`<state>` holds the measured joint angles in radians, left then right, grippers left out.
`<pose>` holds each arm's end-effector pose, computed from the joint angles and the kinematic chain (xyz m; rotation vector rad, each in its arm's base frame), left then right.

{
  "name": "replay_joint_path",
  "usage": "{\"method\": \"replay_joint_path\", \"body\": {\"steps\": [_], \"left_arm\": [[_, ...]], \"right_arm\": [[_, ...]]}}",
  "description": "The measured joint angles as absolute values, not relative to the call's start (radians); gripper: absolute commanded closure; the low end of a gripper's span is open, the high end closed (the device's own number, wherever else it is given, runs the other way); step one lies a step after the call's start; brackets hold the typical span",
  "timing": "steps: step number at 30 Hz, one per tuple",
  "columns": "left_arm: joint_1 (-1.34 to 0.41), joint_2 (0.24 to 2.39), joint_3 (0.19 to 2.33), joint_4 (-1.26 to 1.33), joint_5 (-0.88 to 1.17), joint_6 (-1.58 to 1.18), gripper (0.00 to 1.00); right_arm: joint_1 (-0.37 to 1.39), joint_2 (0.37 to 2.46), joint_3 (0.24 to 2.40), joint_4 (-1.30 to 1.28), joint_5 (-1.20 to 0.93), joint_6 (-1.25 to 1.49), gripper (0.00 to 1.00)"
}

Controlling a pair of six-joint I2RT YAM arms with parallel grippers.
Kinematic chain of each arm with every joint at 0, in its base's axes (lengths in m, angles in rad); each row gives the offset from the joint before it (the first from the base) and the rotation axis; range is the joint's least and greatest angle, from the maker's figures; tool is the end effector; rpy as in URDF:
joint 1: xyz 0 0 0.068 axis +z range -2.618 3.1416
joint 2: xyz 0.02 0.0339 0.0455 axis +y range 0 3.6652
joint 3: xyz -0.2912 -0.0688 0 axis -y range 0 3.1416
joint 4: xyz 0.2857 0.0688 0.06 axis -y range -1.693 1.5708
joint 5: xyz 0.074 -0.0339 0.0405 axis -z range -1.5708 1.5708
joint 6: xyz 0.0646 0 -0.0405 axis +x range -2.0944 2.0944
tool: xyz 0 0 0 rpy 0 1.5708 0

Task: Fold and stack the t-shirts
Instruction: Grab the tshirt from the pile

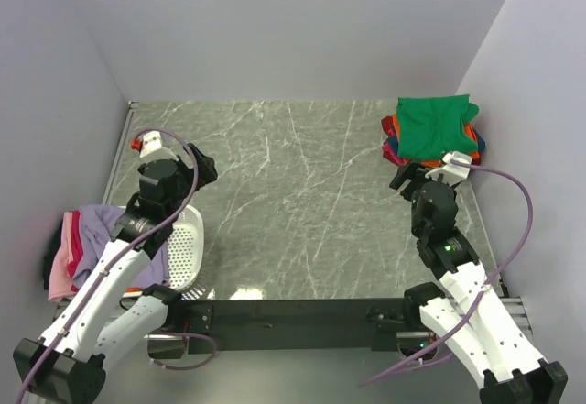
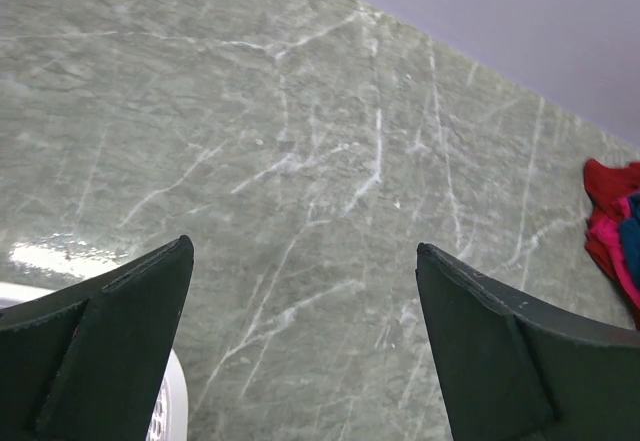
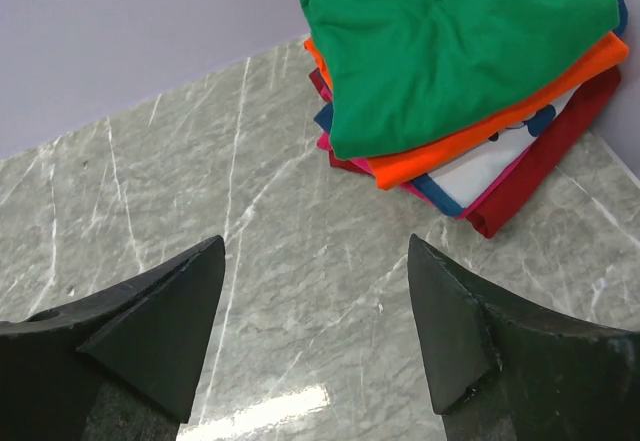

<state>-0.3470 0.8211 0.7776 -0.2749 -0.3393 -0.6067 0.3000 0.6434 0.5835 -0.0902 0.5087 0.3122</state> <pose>0.2309 -0.0606 0.3319 -0.4718 1.8241 -0.3362 0.2049 0.0305 0.3115 0.3815 1.6585 0.0188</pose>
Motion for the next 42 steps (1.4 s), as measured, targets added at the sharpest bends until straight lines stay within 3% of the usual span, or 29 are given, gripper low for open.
{"method": "replay_joint_path", "body": {"steps": [18,29,36,40,42], "left_arm": [[-0.348,0.830,0.768,-0.332,-0.529,-0.732,0.01],[-0.348,1.025,1.090,-0.904,-0.802,-0.939,0.01],[-0.319,0.936,1.084,-1.162,-0.879,-1.186,0.01],[-0.285,0.873,1.064,-1.209,-0.889,-1.282,0.10],[-0.276,0.865,1.064,-1.224,-0.920,-1.318,0.10]], "right_arm": [[0.298,0.664,0.583,-0.087,0.509,0.313,0.19],[0.297,0.738,0.583,-0.035,0.427,0.355,0.19],[0.296,0.787,0.583,-0.008,0.344,0.393,0.19],[0.294,0.813,0.583,-0.009,0.298,0.408,0.19],[0.294,0.813,0.583,-0.010,0.281,0.416,0.18]]}}
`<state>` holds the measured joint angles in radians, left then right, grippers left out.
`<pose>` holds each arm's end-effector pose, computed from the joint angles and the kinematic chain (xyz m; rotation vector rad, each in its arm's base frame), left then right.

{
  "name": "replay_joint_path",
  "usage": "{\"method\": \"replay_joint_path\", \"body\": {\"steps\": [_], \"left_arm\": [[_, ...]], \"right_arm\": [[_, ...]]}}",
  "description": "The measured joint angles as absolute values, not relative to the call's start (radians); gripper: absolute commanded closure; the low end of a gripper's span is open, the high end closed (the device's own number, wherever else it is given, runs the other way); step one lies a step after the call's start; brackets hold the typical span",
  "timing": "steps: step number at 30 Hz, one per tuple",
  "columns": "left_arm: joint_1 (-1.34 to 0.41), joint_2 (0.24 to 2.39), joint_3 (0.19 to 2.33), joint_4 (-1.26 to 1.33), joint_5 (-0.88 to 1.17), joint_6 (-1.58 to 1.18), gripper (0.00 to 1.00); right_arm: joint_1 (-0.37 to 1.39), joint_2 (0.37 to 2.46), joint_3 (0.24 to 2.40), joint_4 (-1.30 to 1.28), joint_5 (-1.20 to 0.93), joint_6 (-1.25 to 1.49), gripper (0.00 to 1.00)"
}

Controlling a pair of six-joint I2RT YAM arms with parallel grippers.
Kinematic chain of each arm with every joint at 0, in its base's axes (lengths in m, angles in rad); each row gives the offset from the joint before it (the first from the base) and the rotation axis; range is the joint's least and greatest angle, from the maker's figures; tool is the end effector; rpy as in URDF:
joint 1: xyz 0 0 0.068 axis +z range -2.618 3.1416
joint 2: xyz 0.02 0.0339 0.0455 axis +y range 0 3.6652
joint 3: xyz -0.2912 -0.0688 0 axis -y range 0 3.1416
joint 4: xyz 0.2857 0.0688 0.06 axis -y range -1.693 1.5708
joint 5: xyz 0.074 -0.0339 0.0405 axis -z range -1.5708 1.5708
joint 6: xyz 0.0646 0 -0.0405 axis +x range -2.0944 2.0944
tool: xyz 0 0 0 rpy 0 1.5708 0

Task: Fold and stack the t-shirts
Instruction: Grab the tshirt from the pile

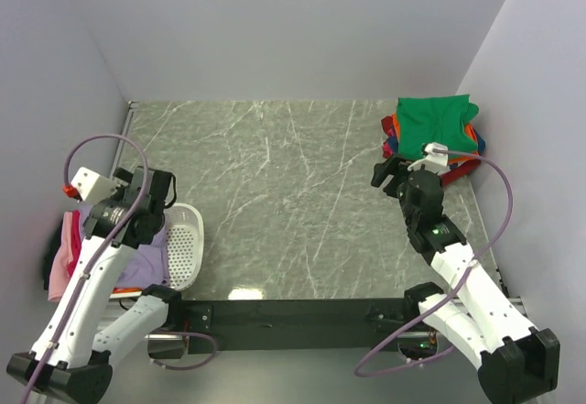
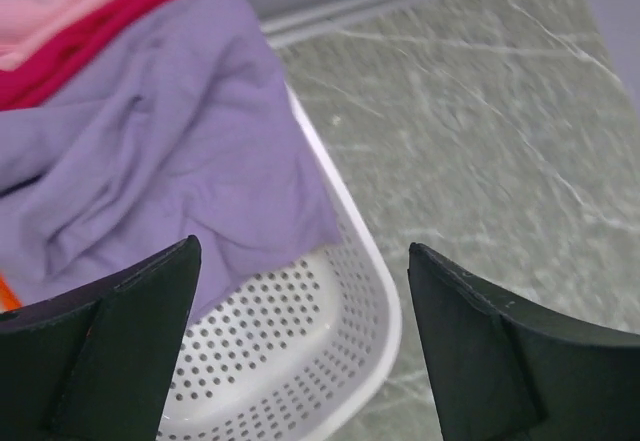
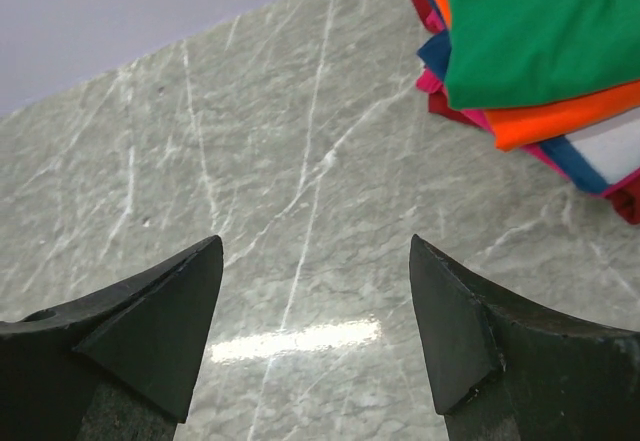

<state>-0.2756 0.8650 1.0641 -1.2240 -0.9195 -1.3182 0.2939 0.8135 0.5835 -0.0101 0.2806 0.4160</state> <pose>0.1661 0.0064 0.3537 -1.3048 1.6846 0.3078 0.2387 0.0536 0.2860 0.3085 1.7819 0.2522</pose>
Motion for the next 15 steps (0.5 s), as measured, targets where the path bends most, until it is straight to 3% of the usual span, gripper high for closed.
{"method": "replay_joint_path", "body": {"steps": [7,11,15], "left_arm": [[-0.144,0.967,1.021,-1.304,-1.017,-1.449,0.03],[0.005,1.082,0.969,-1.259,-1.015,-1.425,0.10],[0.122,1.165,0.957,-1.208,-1.010,-1.402,0.11]], "right_arm": [[0.295,0.746,0.584,-0.023,0.260,0.434,0.19],[0.297,0.691,0.589,-0.034,0.264,0.437,0.18],[0.307,0.665,0.590,-0.040,0.280,0.437,0.18]]}}
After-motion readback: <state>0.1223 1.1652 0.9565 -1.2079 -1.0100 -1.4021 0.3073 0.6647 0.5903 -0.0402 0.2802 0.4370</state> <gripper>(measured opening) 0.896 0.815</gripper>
